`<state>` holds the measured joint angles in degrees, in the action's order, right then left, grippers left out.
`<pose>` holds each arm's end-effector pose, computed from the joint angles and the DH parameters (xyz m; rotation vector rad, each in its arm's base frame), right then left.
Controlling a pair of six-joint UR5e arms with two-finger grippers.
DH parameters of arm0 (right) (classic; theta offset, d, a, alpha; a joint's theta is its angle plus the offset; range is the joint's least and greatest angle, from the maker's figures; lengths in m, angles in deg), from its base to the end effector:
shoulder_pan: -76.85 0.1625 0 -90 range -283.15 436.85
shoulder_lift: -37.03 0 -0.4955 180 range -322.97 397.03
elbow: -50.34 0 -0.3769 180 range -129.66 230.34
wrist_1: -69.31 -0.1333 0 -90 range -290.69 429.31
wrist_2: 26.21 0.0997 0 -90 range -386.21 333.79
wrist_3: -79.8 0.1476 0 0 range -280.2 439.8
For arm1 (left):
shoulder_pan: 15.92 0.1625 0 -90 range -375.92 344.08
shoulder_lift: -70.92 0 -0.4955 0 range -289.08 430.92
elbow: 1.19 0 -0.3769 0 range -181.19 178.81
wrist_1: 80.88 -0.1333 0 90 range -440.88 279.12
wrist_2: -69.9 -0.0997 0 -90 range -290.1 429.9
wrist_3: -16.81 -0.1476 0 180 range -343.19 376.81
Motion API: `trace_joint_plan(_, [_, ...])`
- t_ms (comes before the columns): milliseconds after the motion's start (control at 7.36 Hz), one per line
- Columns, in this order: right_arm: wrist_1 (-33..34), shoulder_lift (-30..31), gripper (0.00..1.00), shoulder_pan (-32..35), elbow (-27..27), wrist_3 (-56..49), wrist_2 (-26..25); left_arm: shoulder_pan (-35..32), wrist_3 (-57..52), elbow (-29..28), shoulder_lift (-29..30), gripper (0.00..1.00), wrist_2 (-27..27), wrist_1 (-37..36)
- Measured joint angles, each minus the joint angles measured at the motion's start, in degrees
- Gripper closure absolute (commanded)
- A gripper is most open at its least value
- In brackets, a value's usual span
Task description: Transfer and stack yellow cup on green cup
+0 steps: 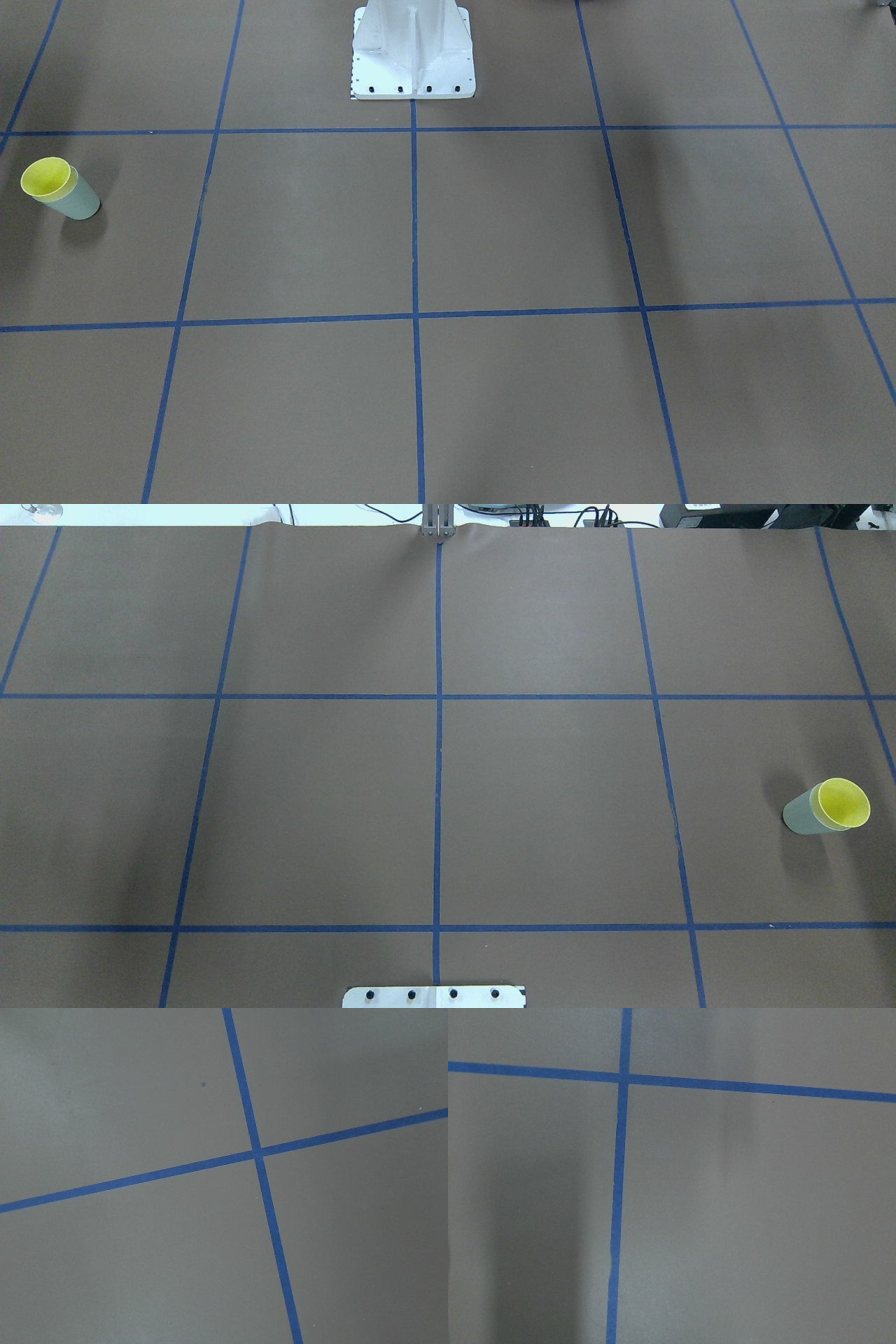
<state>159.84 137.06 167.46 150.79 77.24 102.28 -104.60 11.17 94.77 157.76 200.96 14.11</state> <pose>0.0456 -0.3896 0.7634 0.0167 -0.6716 -0.0321 -0.0257 -0.4637 0.7356 0.1571 0.7109 0.1648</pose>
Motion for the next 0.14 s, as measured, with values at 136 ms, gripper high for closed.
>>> trace_joint_plan(136, [0.0,0.1,0.00,0.0,0.0,0.0,0.0,0.0,0.0,-0.1,-0.2,0.00,0.0,0.0])
